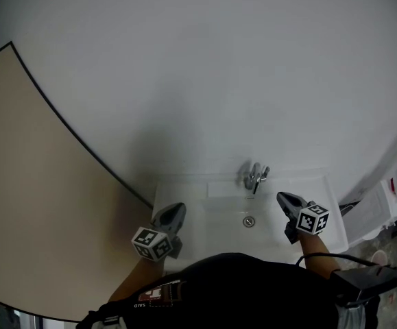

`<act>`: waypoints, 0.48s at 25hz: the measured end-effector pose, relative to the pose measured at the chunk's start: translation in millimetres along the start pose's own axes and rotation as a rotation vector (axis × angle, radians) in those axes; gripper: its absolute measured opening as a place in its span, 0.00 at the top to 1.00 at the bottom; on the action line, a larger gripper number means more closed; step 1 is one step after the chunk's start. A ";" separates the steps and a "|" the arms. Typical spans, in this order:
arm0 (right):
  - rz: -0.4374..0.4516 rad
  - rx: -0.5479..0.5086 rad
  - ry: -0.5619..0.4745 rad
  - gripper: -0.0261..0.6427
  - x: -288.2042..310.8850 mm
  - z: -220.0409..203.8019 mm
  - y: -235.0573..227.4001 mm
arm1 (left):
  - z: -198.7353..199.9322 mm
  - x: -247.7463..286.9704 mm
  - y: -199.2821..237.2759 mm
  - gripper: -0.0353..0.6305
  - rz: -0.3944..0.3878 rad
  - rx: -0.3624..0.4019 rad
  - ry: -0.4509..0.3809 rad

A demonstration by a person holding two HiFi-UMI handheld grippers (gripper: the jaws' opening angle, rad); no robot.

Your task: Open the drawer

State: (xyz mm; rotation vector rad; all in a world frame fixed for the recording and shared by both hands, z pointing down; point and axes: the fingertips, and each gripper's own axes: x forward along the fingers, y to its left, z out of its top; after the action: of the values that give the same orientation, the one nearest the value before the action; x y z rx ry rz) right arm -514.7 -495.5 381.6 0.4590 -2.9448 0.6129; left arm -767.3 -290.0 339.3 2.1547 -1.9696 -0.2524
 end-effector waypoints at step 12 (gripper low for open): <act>-0.052 -0.065 0.047 0.96 5.9 -1.9 -0.7 | -4.3 9.5 8.8 0.95 -0.027 -0.012 0.005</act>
State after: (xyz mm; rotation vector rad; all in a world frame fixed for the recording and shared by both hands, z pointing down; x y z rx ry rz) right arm -520.1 -497.0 384.5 0.5052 -2.8883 0.5132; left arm -773.7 -300.1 346.0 2.1738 -1.9323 -0.2628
